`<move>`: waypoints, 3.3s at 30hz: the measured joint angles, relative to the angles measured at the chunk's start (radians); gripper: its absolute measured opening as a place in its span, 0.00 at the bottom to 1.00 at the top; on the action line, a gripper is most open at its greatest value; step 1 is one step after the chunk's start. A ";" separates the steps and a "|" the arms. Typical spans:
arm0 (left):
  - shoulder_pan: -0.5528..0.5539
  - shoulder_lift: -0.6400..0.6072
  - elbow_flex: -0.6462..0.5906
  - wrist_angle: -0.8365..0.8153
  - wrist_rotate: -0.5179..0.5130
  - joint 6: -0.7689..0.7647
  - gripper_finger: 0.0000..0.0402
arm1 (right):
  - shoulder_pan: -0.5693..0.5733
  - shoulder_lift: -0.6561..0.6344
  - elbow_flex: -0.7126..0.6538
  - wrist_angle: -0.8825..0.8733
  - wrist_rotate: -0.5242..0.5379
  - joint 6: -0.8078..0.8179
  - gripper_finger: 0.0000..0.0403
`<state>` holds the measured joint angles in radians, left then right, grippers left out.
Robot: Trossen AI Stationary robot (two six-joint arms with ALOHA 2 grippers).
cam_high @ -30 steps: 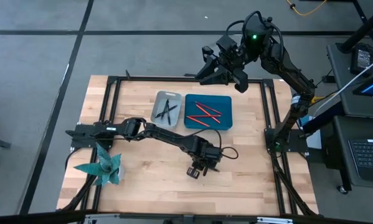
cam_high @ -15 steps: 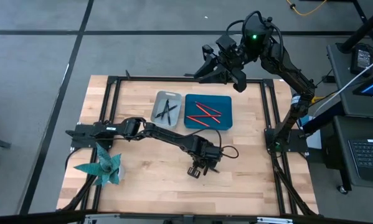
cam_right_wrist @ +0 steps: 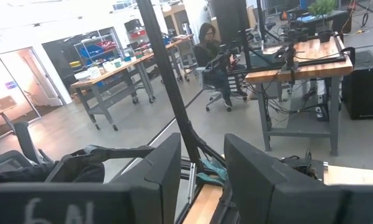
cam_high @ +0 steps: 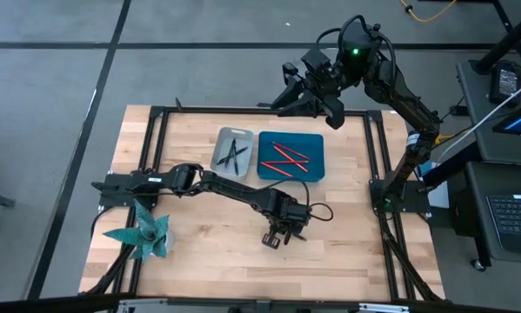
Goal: Sort pens & pencils
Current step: Put the black pen into the gray bin
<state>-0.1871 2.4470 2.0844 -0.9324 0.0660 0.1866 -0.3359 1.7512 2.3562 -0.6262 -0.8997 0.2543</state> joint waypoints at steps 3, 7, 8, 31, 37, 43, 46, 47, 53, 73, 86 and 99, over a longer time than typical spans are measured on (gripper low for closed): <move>0.000 0.000 0.000 -0.004 0.000 -0.001 0.01 | 0.000 0.000 0.000 0.000 0.000 0.000 0.31; 0.000 0.000 -0.001 0.000 0.000 0.004 0.01 | 0.000 0.000 0.000 0.000 0.000 0.001 0.31; 0.000 0.000 -0.002 0.001 0.000 0.006 0.00 | 0.000 0.000 0.000 0.000 0.000 0.001 0.31; 0.015 0.008 -0.006 0.035 0.034 0.010 0.13 | 0.000 0.000 0.000 0.000 0.000 0.000 0.31; 0.020 0.008 -0.006 0.035 0.035 0.025 0.13 | 0.000 0.000 0.000 0.000 0.000 0.000 0.31; 0.024 0.007 -0.006 0.035 0.036 0.009 0.06 | 0.000 0.000 0.000 0.000 0.000 -0.001 0.31; 0.024 0.007 -0.006 0.035 0.035 0.007 0.06 | 0.000 0.000 0.000 0.000 0.000 -0.001 0.31; 0.024 0.007 -0.006 0.035 0.035 0.004 0.06 | 0.000 0.000 0.000 0.000 0.000 -0.001 0.31; 0.023 0.006 -0.005 0.032 0.030 -0.002 0.06 | 0.000 0.000 0.000 0.000 0.008 -0.001 0.31; 0.013 -0.023 0.043 -0.111 -0.119 -0.044 0.06 | 0.000 0.000 0.000 0.006 0.009 -0.001 0.31; 0.014 -0.025 0.253 -0.274 -0.207 -0.073 0.06 | 0.000 0.000 0.000 -0.006 0.010 0.004 0.31; 0.041 -0.034 0.271 -0.370 -0.230 -0.128 0.06 | 0.006 0.000 0.000 -0.033 0.015 0.000 0.31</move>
<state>-0.1461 2.4126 2.3550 -1.3023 -0.1642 0.0582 -0.3304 1.7512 2.3558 -0.6594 -0.8847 0.2539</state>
